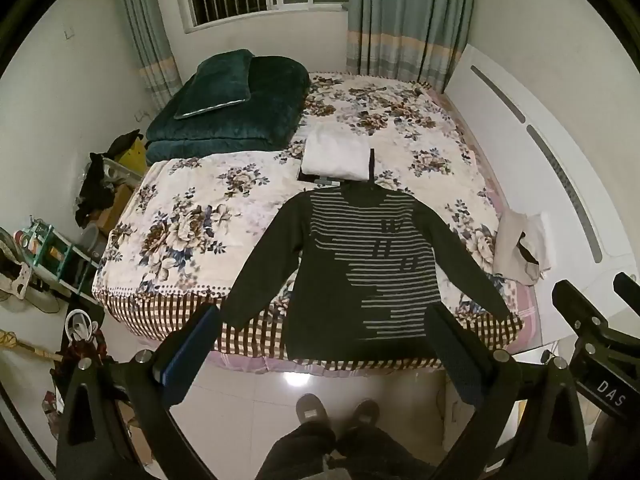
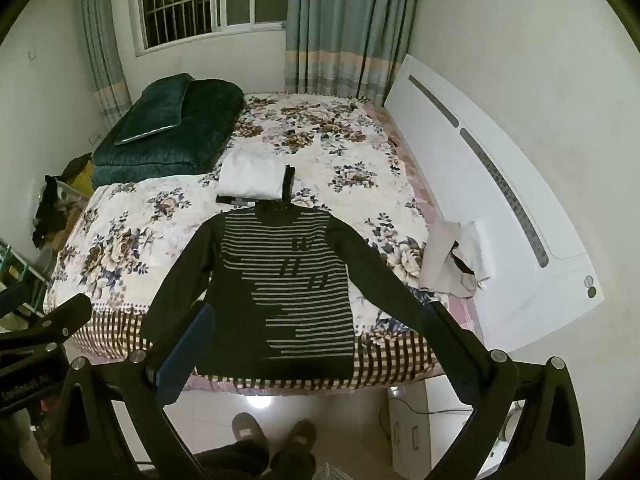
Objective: Fold small clothes
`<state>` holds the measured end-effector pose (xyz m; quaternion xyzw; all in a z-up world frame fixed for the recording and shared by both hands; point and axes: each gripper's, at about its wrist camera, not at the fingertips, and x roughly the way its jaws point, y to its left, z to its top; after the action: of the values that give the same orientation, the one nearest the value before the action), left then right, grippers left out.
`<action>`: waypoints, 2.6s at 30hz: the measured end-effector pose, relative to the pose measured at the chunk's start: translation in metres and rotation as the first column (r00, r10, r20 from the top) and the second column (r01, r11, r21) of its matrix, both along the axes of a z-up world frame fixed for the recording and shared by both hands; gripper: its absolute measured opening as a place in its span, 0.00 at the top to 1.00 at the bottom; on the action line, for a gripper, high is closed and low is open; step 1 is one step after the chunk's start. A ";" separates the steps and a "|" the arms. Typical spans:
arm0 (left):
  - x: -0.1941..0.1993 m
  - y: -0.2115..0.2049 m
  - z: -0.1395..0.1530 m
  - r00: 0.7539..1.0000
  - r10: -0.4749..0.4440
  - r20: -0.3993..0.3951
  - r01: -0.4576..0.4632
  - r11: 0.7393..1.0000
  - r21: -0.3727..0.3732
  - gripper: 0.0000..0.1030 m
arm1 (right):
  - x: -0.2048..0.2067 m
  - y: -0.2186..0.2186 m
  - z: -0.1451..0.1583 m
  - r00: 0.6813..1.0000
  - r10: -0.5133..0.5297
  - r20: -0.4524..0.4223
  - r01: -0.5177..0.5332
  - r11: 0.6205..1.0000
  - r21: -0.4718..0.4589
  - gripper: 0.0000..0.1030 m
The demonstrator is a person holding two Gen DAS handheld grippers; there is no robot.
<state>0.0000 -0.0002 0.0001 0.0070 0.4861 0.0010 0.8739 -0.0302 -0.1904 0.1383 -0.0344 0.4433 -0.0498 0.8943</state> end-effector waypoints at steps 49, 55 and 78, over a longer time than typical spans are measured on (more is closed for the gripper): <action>0.011 0.006 0.024 0.999 0.013 0.029 -0.013 1.000 -0.010 0.00 | 0.012 0.012 0.026 1.000 0.012 0.010 -0.012 1.000 -0.002 0.00; 0.015 0.007 0.026 0.999 0.012 0.032 -0.011 1.000 -0.011 0.00 | 0.015 0.009 0.031 1.000 0.018 0.012 -0.018 1.000 -0.001 0.00; 0.013 0.011 0.030 0.999 0.016 0.043 -0.014 1.000 -0.026 0.00 | 0.013 0.011 0.041 0.999 0.022 0.025 -0.022 1.000 0.004 0.00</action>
<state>0.0129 0.0109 0.0303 -0.0080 0.4671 0.0014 0.8842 -0.0174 -0.1795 0.1790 -0.0368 0.4320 -0.0396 0.9002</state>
